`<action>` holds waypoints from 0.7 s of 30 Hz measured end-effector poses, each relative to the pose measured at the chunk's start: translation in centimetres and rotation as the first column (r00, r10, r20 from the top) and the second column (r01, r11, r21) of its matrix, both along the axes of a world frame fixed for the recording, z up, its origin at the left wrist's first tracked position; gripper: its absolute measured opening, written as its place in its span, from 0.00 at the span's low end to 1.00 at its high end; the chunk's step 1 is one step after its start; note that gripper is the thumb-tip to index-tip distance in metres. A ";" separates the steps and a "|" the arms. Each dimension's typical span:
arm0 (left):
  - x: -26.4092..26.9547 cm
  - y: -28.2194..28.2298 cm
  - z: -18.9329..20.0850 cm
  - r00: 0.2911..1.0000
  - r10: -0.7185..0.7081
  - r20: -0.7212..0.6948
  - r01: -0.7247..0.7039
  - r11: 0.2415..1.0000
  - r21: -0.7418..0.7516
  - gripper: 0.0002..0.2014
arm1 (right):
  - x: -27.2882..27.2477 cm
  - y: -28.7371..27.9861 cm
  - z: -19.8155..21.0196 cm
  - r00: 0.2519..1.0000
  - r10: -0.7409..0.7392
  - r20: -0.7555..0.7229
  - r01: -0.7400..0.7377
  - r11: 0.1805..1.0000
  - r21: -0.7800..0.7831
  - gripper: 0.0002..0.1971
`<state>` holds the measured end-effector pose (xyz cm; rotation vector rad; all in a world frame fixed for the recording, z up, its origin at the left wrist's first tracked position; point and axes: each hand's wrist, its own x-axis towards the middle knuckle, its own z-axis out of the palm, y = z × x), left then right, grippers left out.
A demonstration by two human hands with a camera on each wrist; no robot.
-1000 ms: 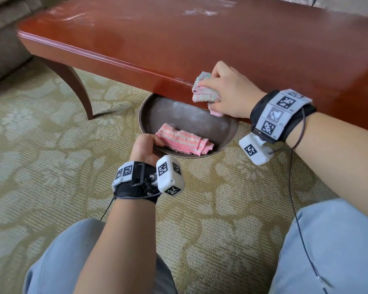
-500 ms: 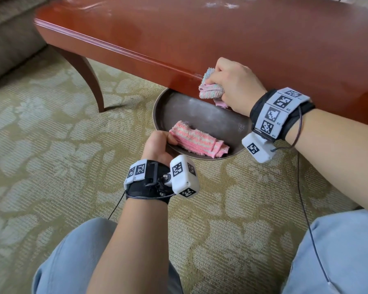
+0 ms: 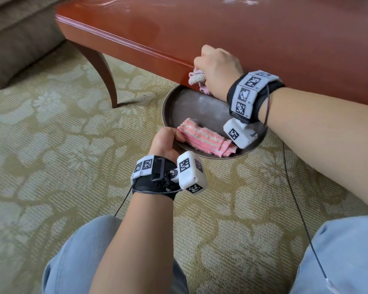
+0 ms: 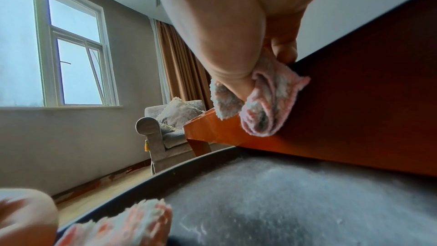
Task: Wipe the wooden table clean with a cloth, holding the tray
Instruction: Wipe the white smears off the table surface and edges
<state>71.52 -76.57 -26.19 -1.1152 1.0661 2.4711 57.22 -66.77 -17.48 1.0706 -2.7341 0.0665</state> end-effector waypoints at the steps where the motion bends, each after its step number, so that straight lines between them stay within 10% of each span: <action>1: 0.2 -0.1 0.1 1.000 -0.005 0.008 0.005 1.000 0.001 0.15 | 0.1 -0.3 0.3 1.000 0.000 0.005 0.000 1.000 0.004 0.10; 11: 1.3 -0.5 -0.6 0.998 0.054 0.041 -0.053 0.998 -0.014 0.18 | -1.6 3.5 4.1 0.973 -0.107 0.204 0.207 0.795 -0.571 0.12; 21: 3.9 -1.0 1.3 0.984 0.155 0.091 -0.152 0.988 -0.041 0.12 | 2.1 1.9 1.4 0.880 0.172 0.442 0.051 0.892 -0.448 0.18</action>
